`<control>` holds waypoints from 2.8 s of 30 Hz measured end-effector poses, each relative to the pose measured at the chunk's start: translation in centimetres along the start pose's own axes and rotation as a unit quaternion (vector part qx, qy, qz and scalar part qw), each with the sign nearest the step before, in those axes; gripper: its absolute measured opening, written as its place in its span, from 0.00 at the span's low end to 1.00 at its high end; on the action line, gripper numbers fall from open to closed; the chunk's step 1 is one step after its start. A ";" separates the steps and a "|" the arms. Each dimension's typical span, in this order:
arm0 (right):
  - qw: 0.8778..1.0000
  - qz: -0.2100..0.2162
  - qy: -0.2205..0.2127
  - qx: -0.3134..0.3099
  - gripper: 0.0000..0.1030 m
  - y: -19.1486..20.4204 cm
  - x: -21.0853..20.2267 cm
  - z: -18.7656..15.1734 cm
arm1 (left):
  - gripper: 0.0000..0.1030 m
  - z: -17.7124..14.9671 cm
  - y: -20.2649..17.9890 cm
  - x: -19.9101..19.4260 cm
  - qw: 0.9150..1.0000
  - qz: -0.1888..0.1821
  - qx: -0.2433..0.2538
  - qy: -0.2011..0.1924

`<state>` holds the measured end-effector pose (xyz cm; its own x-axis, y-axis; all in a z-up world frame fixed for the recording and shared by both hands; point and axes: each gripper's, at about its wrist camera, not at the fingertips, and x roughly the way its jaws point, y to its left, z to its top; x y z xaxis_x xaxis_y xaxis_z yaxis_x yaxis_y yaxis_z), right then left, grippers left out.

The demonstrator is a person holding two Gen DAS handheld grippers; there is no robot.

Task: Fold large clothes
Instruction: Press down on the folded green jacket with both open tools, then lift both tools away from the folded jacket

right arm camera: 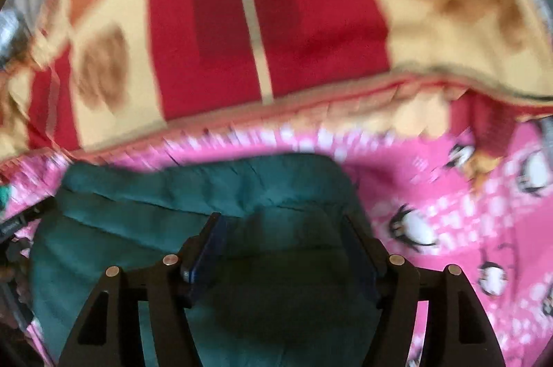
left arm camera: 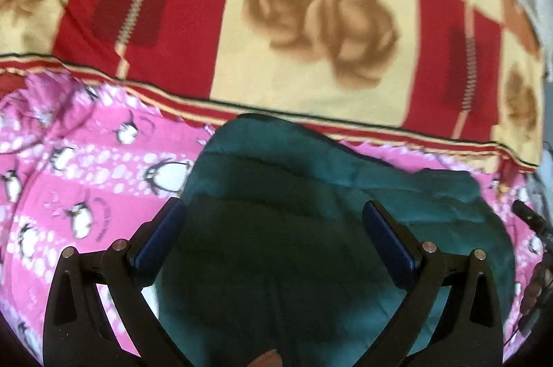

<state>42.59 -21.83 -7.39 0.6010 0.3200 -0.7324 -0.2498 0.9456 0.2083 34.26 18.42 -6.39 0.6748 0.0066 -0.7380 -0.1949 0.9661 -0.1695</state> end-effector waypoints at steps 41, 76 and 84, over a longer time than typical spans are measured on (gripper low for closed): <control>0.995 0.040 -0.022 -0.083 0.80 5.7 -4.6 -11.2 | 1.00 -11.6 -2.3 -3.3 1.000 0.011 0.022 -0.010; 0.998 0.019 -0.030 -0.050 0.85 5.7 -2.8 -12.9 | 1.00 -11.9 -2.0 -3.2 1.000 0.013 0.012 -0.011; 0.993 0.007 -0.107 -0.040 0.84 6.8 -11.5 -12.4 | 1.00 -12.4 -3.8 -7.3 0.998 0.035 0.040 -0.038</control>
<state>24.58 -19.78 -5.55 0.7428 0.3461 -0.5732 -0.3134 0.9362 0.1592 21.25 11.51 -8.41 0.7148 0.0911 -0.6934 -0.1880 0.9800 -0.0650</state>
